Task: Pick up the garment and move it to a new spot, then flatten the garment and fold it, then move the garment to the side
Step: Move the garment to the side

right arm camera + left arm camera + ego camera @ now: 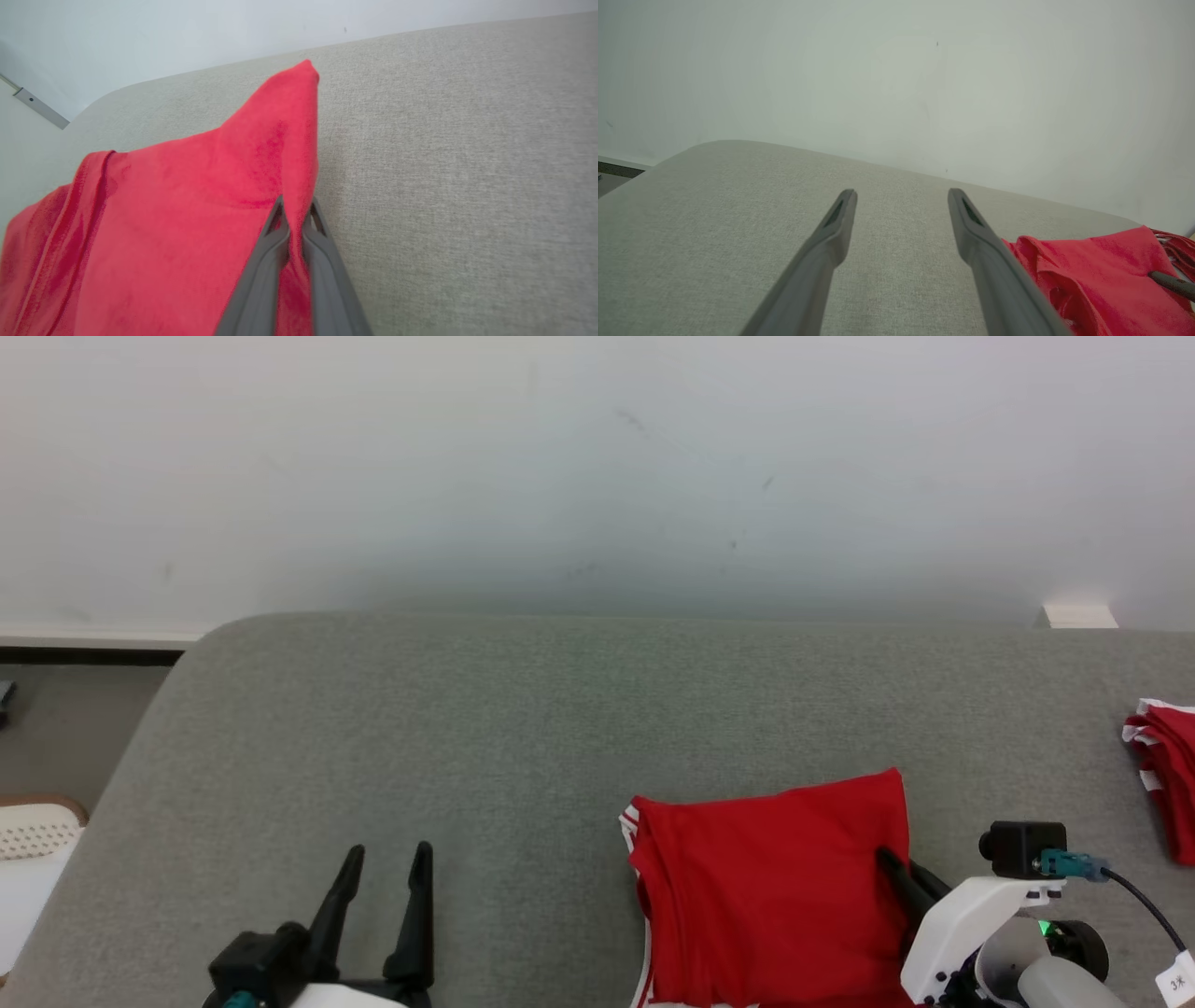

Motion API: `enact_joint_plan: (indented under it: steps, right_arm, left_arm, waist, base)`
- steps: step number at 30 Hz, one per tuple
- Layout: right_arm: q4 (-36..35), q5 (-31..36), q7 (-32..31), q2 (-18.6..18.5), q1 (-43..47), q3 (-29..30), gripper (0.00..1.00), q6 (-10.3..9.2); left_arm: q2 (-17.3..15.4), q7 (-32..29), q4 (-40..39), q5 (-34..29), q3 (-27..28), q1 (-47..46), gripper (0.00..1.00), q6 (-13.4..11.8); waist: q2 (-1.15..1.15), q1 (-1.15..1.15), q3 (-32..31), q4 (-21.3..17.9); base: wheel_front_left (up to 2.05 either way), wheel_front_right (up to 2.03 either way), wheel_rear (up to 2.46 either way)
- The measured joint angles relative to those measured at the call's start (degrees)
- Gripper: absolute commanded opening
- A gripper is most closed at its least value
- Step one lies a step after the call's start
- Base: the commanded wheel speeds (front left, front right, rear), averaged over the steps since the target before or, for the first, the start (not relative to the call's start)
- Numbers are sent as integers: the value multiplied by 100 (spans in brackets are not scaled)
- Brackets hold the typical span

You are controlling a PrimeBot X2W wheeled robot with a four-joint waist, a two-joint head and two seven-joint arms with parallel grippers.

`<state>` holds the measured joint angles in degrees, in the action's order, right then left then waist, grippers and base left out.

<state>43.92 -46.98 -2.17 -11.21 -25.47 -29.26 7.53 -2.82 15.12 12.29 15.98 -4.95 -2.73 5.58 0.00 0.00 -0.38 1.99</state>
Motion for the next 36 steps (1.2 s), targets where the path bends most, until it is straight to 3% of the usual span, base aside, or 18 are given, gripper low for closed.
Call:
enact_joint_plan:
  steps: [23, 30, 36]
  right_arm:
    - [-57, -416, 425, -488, -495, -85, 0, 0]
    - [-300, -644, 342, -779, -966, -188, 0, 0]
    - [-509, -742, 58, -1397, -1767, -347, 0, 0]
  left_arm:
    - [2, 0, 152, 151, -1386, -575, 100, -43]
    - [7, 0, 240, 96, -1600, -897, 100, -88]
    - [3, 0, 365, -146, -1593, -1168, 100, -89]
  waist:
    - [0, 0, 152, -2052]
    - [0, 0, 597, -2105]
    - [0, 0, 1145, -1980]
  base:
    - [0, 0, 0]
    - [0, 0, 0]
    - [0, 0, 0]
